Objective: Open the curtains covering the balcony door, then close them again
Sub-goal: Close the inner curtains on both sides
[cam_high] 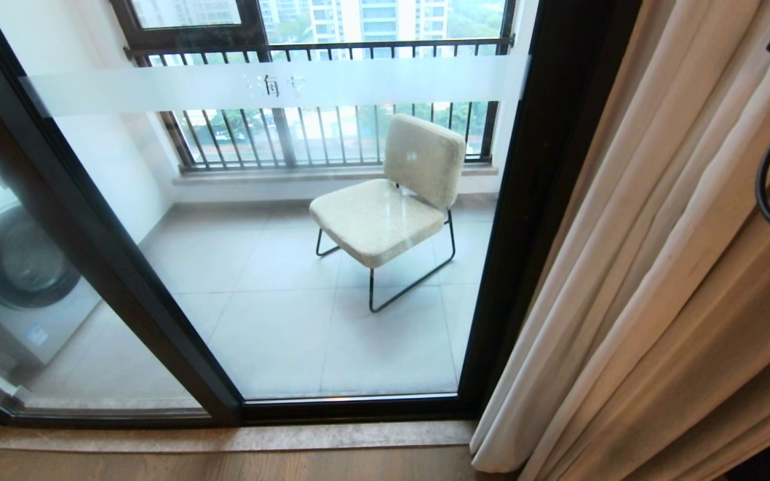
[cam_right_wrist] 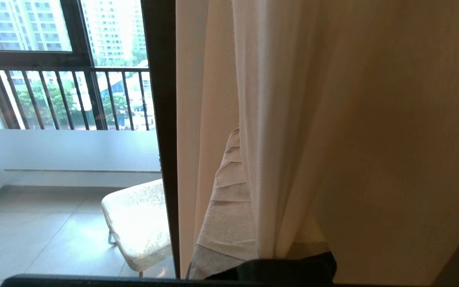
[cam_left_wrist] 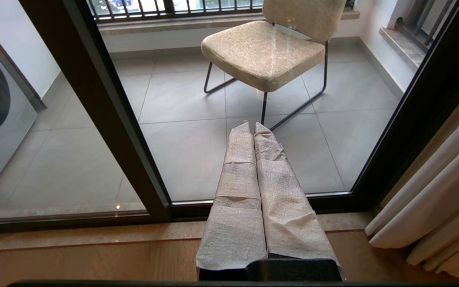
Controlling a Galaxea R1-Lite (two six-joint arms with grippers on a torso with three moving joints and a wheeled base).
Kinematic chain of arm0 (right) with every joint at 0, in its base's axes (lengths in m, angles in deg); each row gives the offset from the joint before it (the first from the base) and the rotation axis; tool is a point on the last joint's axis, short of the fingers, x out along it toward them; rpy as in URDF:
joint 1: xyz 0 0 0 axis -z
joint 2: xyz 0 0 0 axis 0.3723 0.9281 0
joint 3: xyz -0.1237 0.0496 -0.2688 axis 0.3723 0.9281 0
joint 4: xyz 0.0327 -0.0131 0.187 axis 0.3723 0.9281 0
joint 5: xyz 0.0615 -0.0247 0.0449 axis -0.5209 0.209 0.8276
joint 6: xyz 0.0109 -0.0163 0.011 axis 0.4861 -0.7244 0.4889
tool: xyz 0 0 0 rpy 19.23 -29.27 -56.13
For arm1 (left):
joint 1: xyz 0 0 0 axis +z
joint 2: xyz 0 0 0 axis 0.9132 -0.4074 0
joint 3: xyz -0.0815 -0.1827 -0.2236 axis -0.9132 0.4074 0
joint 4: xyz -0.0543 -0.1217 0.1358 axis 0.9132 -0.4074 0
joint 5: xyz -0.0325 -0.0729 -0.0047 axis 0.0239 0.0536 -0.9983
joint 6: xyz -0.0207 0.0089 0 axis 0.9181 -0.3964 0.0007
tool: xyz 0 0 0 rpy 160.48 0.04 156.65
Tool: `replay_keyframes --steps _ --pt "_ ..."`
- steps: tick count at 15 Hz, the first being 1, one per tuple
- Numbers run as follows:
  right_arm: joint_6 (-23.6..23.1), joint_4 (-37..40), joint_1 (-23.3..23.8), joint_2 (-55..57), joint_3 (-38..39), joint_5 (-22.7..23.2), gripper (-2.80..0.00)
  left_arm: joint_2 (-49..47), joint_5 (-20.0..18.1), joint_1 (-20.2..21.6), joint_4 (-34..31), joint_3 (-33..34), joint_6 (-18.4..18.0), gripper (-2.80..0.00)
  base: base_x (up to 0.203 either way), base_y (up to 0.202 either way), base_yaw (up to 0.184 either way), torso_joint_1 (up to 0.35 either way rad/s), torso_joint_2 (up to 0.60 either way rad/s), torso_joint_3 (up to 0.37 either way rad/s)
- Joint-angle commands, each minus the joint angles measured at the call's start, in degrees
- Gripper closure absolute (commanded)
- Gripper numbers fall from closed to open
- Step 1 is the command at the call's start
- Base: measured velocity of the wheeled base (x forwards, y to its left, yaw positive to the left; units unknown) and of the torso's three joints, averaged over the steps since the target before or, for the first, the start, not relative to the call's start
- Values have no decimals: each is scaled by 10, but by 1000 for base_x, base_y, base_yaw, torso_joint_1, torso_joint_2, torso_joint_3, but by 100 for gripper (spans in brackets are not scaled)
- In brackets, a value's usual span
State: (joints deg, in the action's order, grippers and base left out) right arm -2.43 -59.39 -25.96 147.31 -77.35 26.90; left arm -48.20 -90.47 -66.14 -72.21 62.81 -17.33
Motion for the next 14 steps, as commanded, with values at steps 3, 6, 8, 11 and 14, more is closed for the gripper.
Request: replay_keyframes --steps 3,6,8,11,14 --pt "-1 0 0 -3 3 0 0 0 0 0 0 0 0 0 0 0 0 0 0 0" --pt "-1 0 -1 -1 2 0 0 0 0 0 0 0 9 0 0 0 0 0 0 0" --pt "-1 0 -1 1 2 0 0 0 0 0 0 0 14 0 0 0 0 0 0 0" --pt "-1 0 -1 2 2 1 0 0 0 0 0 0 14 0 0 0 0 0 0 0" --pt "-1 0 -2 5 2 1 0 0 0 0 0 0 14 0 0 29 -2 -1 -1 1"
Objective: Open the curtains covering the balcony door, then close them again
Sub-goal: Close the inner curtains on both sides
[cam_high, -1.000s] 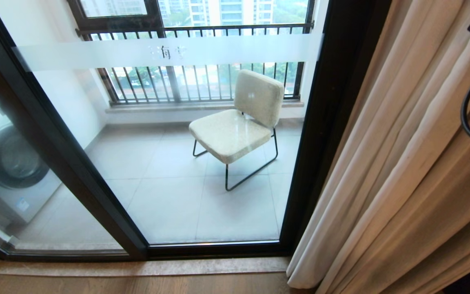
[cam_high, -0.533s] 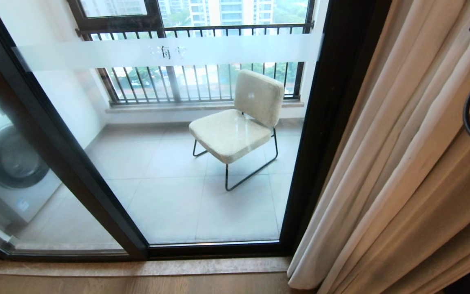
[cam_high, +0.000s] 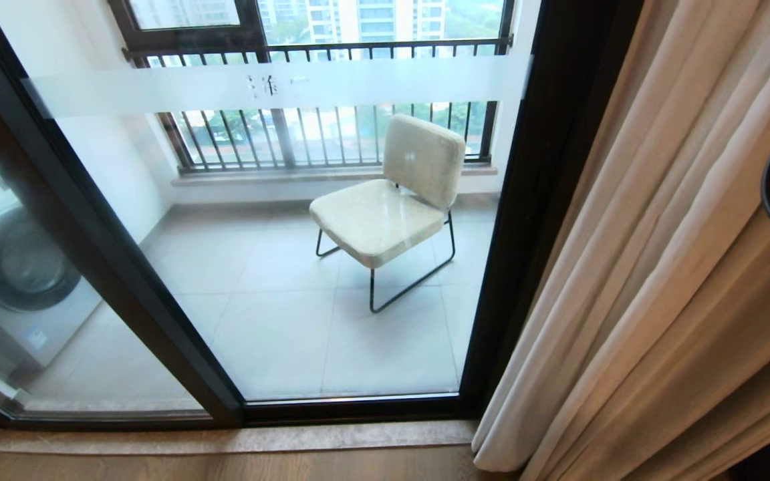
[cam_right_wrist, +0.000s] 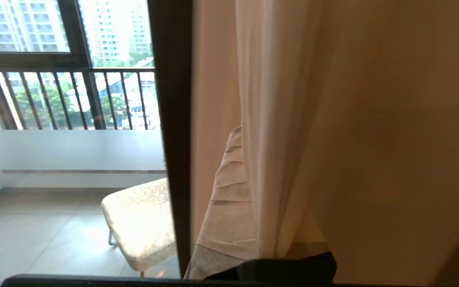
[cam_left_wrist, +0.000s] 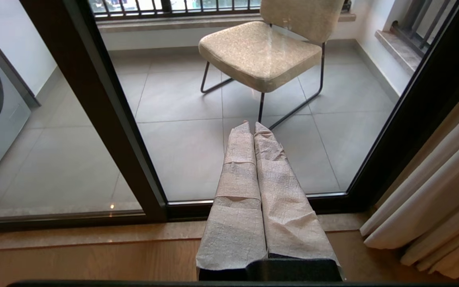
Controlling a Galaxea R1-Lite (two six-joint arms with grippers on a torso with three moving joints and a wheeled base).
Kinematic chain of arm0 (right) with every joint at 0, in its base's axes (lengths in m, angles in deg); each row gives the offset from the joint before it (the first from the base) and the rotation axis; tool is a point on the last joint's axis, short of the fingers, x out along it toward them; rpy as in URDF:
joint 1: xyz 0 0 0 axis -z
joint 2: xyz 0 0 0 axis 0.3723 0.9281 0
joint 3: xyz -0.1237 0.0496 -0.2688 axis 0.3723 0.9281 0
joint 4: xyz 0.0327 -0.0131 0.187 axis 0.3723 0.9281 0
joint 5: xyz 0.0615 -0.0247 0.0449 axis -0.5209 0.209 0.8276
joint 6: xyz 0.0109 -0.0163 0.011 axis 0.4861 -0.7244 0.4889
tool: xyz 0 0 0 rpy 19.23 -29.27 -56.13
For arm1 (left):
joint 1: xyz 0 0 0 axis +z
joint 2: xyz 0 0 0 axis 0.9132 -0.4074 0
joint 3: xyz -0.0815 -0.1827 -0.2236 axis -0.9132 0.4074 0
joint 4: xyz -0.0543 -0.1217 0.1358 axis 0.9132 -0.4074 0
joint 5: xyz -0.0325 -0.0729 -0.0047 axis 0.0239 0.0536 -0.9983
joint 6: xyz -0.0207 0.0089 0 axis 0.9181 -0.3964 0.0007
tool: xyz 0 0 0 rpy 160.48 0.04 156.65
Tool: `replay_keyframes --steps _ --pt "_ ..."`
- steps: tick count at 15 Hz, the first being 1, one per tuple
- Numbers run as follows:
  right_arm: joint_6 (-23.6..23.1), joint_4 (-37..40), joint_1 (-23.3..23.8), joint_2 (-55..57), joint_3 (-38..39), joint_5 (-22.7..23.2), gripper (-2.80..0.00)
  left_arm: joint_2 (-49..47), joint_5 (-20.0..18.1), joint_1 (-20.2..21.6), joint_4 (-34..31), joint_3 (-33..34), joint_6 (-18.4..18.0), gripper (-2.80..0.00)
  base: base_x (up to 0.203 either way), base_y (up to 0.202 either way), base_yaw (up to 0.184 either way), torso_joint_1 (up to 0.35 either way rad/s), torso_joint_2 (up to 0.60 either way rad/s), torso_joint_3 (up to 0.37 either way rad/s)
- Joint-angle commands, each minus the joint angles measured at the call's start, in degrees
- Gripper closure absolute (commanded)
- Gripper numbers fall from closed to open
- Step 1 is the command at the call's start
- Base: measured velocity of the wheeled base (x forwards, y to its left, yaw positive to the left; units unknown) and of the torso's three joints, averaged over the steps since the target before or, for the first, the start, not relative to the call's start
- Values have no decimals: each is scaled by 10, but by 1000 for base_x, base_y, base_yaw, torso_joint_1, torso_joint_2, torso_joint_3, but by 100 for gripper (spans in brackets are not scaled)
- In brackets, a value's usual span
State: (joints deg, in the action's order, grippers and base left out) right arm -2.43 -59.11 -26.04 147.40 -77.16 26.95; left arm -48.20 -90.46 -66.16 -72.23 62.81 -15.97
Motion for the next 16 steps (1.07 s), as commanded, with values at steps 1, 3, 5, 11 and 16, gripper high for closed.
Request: replay_keyframes --steps 1,3,5,11,16 --pt "0 -2 -1 6 0 0 0 0 0 0 0 0 1 0 -1 154 -1 2 7 6" --pt "0 -3 -1 9 0 0 0 0 0 0 0 0 1 0 0 192 -2 -4 -2 5" --pt "0 -3 -5 10 0 0 0 0 0 0 0 0 1 0 0 192 1 3 -2 3" --pt "-1 -4 -25 17 -1 -2 0 0 0 0 0 0 1 0 0 192 -2 1 3 4" --pt "-8 -5 -44 29 -7 -9 0 0 0 0 0 0 1 0 0 193 -1 -1 2 3"
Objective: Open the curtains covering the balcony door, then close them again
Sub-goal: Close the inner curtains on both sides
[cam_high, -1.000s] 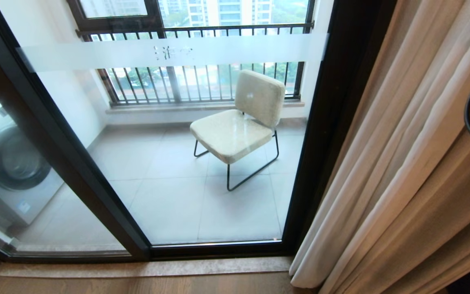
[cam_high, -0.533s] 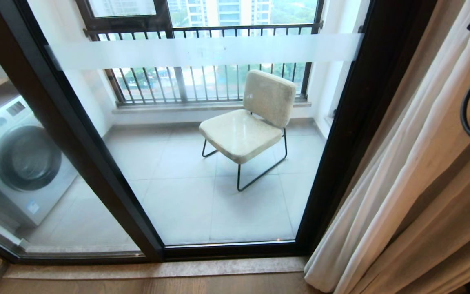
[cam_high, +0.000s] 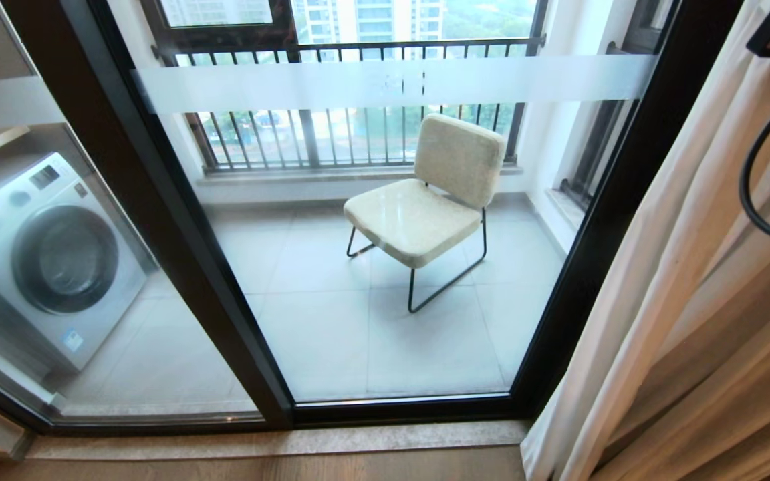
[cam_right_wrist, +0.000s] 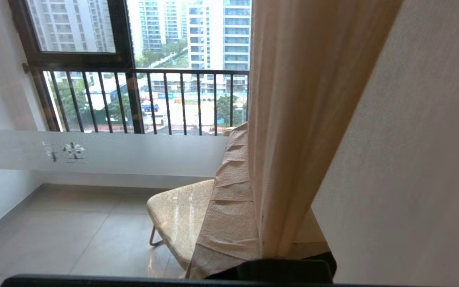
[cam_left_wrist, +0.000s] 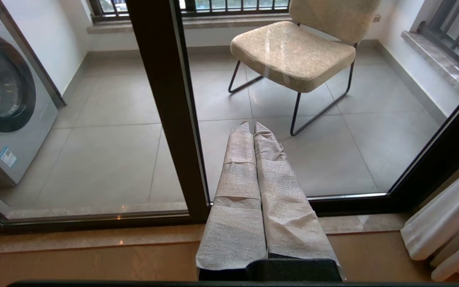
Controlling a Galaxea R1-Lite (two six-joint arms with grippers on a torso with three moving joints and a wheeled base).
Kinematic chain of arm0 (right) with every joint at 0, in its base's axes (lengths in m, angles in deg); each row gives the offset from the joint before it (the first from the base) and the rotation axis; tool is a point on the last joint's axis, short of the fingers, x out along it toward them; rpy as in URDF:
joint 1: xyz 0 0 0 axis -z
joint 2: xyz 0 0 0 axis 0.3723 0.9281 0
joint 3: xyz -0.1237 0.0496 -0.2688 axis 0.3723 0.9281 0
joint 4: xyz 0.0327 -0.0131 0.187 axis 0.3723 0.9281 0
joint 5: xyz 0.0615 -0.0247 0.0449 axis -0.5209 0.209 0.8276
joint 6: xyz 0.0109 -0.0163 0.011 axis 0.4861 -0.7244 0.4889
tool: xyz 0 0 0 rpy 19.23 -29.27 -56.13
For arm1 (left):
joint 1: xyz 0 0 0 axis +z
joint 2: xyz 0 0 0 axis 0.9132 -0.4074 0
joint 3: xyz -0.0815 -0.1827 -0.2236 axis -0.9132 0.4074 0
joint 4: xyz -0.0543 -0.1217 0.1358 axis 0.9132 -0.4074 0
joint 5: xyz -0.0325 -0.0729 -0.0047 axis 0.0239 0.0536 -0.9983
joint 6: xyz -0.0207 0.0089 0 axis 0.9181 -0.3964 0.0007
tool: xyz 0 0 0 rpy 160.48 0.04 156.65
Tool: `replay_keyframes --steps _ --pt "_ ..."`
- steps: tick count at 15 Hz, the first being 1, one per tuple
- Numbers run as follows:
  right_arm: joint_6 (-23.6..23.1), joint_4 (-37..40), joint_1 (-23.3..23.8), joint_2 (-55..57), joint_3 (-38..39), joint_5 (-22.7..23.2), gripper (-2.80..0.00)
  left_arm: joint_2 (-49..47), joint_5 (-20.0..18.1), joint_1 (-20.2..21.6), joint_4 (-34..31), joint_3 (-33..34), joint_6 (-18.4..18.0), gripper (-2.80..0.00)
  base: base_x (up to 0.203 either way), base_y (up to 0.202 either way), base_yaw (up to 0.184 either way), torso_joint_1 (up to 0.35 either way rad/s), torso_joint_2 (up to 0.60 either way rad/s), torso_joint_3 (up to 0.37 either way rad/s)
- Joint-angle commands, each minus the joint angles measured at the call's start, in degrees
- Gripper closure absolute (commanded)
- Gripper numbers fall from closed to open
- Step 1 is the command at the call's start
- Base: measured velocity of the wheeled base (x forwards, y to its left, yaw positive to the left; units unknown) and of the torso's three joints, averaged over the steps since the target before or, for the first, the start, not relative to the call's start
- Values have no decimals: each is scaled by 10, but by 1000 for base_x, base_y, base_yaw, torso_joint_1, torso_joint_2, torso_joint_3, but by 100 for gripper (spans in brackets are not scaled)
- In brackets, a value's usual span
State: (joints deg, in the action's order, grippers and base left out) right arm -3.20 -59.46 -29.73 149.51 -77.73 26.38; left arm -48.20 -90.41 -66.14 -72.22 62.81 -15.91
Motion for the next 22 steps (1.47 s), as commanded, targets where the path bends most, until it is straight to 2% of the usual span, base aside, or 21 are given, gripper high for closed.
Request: replay_keyframes --steps 1,17,22 --pt "-1 -1 -14 8 -1 -8 0 0 0 0 0 0 0 0 0 191 0 2 -2 2" --pt "-2 -4 -36 61 -47 -14 0 0 0 0 -1 0 -1 0 0 190 0 2 3 3" --pt "-2 -1 -43 85 -83 -26 0 0 0 0 -1 0 -1 0 0 191 1 -2 4 3"
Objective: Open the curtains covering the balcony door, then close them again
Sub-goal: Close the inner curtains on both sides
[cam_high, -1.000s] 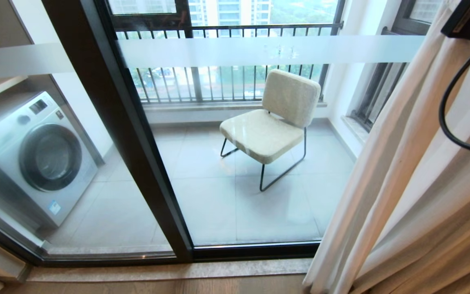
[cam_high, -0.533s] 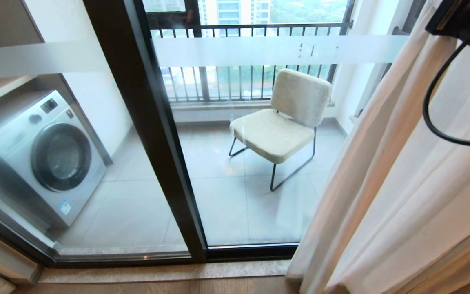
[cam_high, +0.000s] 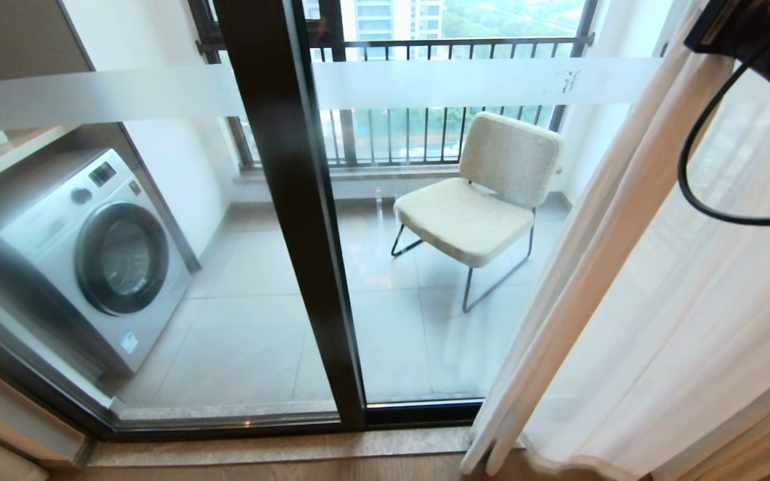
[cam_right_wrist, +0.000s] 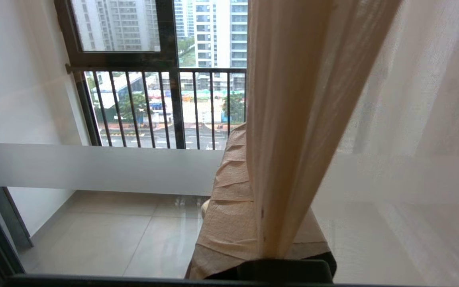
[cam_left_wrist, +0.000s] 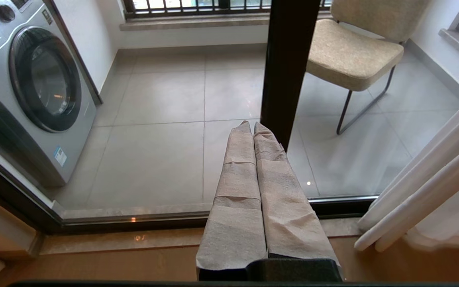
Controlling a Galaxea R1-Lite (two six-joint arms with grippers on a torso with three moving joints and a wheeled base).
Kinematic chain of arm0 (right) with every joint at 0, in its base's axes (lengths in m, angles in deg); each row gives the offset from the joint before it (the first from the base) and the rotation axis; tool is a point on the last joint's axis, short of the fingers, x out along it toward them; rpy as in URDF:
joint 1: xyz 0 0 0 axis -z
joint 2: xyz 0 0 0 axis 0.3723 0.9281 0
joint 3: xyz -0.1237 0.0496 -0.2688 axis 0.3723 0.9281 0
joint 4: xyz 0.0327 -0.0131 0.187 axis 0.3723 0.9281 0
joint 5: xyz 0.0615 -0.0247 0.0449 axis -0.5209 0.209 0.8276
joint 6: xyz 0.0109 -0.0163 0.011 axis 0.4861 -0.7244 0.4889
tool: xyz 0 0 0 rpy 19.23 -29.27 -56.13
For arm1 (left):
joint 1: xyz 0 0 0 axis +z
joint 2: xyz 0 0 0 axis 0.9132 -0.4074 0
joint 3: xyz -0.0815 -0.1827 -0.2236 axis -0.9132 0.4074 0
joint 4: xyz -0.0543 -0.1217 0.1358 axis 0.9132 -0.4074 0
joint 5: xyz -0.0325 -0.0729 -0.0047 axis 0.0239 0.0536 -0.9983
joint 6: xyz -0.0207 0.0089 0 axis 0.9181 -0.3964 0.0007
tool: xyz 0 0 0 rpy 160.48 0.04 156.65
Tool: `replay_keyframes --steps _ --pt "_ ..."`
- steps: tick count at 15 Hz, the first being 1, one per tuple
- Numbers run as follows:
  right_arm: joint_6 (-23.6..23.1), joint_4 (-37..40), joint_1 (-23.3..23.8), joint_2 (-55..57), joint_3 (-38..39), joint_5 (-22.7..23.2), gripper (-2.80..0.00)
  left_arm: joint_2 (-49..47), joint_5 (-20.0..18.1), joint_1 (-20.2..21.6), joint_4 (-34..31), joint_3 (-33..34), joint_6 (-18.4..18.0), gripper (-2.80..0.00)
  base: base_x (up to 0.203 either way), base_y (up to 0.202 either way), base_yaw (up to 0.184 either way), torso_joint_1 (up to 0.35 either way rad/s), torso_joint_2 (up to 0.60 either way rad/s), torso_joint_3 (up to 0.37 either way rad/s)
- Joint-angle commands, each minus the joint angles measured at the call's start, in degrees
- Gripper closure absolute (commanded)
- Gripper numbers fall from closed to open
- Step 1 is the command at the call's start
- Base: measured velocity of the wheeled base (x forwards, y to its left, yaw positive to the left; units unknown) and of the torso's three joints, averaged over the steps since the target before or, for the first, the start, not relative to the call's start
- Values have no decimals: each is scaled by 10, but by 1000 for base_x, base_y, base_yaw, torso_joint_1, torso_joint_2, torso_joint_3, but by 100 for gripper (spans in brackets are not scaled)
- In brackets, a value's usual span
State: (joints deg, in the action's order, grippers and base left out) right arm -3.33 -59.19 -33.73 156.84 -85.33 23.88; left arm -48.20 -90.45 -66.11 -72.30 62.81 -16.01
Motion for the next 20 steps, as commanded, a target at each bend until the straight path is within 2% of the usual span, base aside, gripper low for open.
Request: replay_keyframes --steps 1,20 --pt "0 -3 -7 12 -6 -1 0 0 0 0 0 0 0 0 0 189 3 -2 -2 2" --pt "0 -4 -18 16 -7 -12 0 0 0 0 0 0 0 0 0 191 1 2 2 2"
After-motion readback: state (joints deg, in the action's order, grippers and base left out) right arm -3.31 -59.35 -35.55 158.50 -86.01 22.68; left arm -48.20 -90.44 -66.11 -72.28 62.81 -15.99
